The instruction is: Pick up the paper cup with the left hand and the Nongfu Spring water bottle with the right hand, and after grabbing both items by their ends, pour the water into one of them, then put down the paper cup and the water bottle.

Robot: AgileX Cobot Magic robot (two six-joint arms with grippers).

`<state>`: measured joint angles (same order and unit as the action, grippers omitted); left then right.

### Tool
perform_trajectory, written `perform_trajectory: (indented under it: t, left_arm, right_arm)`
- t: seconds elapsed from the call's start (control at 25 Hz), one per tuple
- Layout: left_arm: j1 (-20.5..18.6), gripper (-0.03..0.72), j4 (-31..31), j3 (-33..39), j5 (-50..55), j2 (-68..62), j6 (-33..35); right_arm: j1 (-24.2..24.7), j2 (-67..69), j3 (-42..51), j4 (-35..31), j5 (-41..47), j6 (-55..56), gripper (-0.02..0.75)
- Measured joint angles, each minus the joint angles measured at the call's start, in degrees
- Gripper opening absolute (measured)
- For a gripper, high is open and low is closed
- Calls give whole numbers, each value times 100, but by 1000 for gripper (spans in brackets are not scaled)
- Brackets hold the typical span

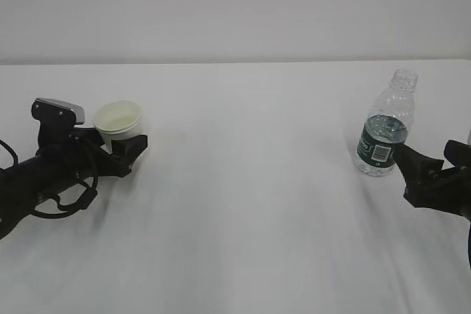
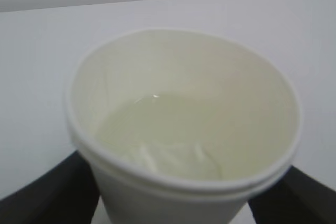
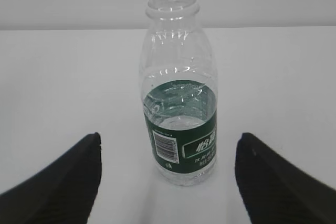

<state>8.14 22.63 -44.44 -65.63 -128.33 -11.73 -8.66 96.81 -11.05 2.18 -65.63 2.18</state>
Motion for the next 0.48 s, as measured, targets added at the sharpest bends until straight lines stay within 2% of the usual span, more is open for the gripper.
perform_trajectory:
  t: [0.28, 0.48]
  left_arm:
    - [0, 657, 62, 0, 0, 0, 0]
    - [0, 671, 94, 0, 0, 13, 0]
  right_arm:
    - [0, 0, 0, 17, 0, 0, 593]
    - [0, 0, 0, 27, 0, 0, 593]
